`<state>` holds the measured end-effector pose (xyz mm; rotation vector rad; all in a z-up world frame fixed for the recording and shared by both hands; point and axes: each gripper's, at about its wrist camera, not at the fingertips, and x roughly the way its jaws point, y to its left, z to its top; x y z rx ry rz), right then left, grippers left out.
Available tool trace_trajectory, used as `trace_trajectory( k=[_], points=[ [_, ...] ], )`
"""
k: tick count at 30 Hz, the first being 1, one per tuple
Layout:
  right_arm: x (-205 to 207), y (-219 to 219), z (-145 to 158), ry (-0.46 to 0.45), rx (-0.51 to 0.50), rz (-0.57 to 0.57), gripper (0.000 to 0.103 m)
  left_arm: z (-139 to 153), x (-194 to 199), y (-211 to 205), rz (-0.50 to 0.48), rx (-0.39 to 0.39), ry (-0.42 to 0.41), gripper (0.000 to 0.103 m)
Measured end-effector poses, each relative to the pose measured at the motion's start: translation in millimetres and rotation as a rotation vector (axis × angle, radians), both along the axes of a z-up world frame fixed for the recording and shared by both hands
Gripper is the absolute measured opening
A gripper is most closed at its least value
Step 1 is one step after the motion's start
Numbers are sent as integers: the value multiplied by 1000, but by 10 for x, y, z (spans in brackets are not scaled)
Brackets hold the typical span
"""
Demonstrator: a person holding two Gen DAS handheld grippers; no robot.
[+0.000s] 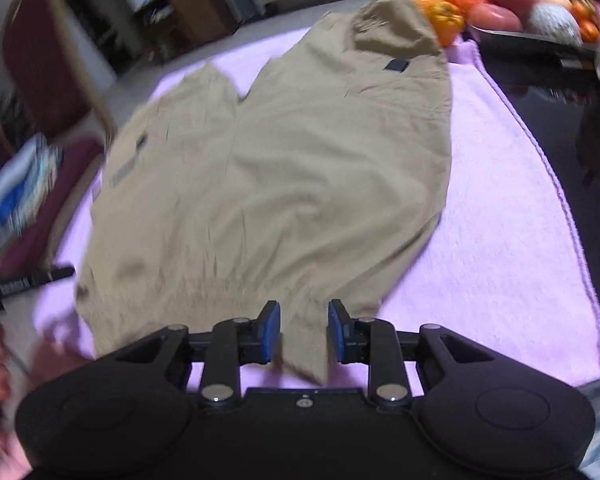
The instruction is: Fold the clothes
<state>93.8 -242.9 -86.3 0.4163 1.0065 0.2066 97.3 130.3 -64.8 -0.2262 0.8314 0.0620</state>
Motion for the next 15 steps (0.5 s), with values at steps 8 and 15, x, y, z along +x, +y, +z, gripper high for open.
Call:
trace_trajectory(
  k=[8, 15],
  points=[
    [829, -514, -803, 197, 640, -331, 20, -461, 734, 345, 103, -246, 125, 8],
    [530, -973, -997, 136, 618, -570, 5, -450, 590, 584, 276, -152, 90, 11]
  ],
)
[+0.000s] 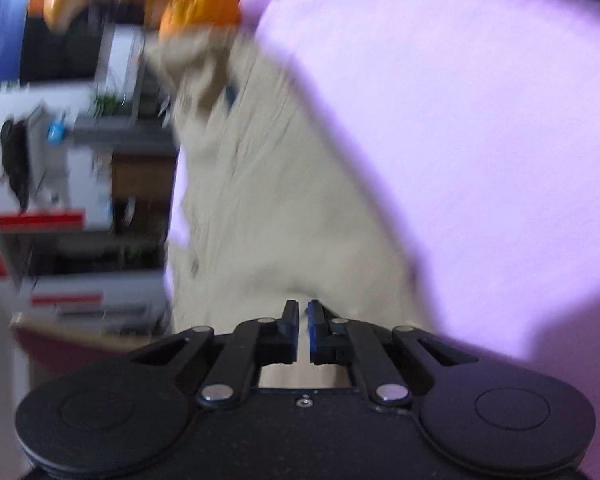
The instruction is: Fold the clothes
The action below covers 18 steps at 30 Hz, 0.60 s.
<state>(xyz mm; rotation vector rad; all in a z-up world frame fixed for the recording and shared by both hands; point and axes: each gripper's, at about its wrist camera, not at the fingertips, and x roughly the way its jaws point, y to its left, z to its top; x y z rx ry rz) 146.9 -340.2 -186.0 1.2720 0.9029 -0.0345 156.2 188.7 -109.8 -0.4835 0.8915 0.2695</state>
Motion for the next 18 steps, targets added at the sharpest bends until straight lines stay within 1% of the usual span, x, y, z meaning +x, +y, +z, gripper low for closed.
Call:
trace_trajectory(
  k=[1, 3, 5, 6, 8, 10, 12, 14, 16, 18],
  points=[
    [-56, -41, 76, 6, -37, -13, 7, 56, -32, -60, -5, 70, 12, 6],
    [-168, -123, 228, 17, -112, -40, 12, 182, -149, -211, -39, 201, 25, 5],
    [-281, -121, 424, -9, -156, -4, 20, 300, -369, -298, -109, 159, -8, 5],
    [-334, -88, 514, -25, -161, 25, 23, 357, -478, -348, -145, 138, -23, 6],
    [-419, 23, 663, -53, -166, 95, 23, 422, -694, -533, -235, 84, -37, 9],
    [-472, 185, 771, -76, -178, 178, 24, 411, -845, -789, -319, 55, -36, 9],
    [-494, 403, 800, -80, -227, 275, 24, 378, -980, -1048, -397, 34, -28, 9],
    [-508, 637, 794, -83, -278, 370, 24, 291, -1007, -1269, -462, 48, -10, 11],
    [-514, 860, 731, -89, -308, 451, 24, 208, -995, -1361, -491, 80, 13, 12],
    [-523, 990, 649, -94, -316, 503, 23, 154, -985, -1407, -512, 105, 33, 12]
  ],
)
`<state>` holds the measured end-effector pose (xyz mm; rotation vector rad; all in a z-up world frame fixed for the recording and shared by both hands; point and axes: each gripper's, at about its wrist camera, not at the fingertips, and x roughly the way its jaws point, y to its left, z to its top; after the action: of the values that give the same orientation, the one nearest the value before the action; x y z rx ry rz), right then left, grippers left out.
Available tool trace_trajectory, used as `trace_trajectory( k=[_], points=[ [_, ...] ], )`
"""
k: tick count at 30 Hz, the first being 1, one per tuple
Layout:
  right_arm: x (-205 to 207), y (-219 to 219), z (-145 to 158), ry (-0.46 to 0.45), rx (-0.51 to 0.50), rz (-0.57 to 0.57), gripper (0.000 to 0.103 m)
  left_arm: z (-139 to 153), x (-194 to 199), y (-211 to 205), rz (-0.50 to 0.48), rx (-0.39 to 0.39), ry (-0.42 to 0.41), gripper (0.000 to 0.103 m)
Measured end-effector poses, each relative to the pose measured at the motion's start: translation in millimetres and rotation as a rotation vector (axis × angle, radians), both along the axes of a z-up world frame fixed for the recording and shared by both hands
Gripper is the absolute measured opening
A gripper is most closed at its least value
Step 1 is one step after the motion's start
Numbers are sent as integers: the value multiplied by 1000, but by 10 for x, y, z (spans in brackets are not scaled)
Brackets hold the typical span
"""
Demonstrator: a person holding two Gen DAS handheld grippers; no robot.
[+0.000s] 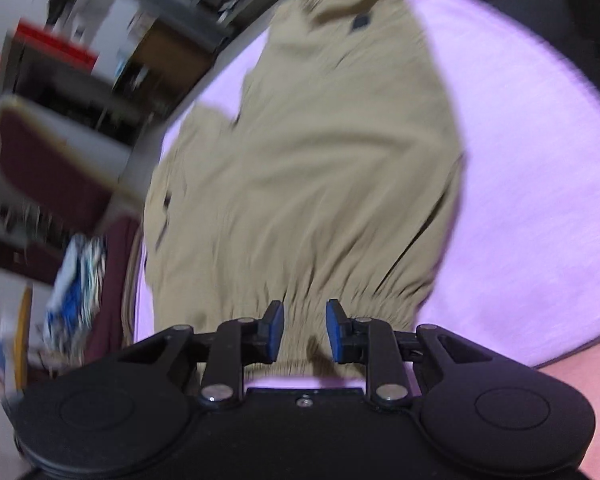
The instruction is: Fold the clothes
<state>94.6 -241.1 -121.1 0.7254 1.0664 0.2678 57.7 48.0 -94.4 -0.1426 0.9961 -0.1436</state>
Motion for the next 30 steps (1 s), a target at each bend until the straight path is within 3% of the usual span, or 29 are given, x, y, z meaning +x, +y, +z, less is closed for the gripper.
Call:
trace_trajectory(
  k=[2, 4, 6, 8, 14, 16, 20, 23, 27, 30],
  points=[
    [-16, 48, -94, 37, -42, 20, 23, -51, 9, -43, -21, 28, 16, 12],
    [-41, -10, -126, 64, -66, 18, 12, -29, -3, -47, -45, 59, 65, 14],
    [-63, -123, -100, 94, -67, -7, 12, 20, -34, -62, -54, 93, 98, 11],
    [-129, -251, 48, 77, -91, -36, 13, 173, -93, -94, -64, 113, 53, 10],
    [-199, -752, 920, -172, -182, -84, 21, 757, 27, -551, -123, 155, -172, 12],
    [-171, -906, 1234, -266, -232, -86, 23, 885, 151, -792, -151, 167, -232, 23],
    [62, -1186, 1715, -442, -309, -78, 25, 887, 489, -1311, -231, 178, -274, 28],
    [355, -1376, 1908, -549, -333, -98, 27, 785, 677, -1720, -308, 150, -261, 39],
    [736, -1553, 1748, -587, -338, -110, 32, 435, 863, -2167, -380, 195, -225, 44],
    [923, -1706, 1332, -510, -272, -122, 32, 173, 958, -2446, -413, 236, -194, 44]
  ],
)
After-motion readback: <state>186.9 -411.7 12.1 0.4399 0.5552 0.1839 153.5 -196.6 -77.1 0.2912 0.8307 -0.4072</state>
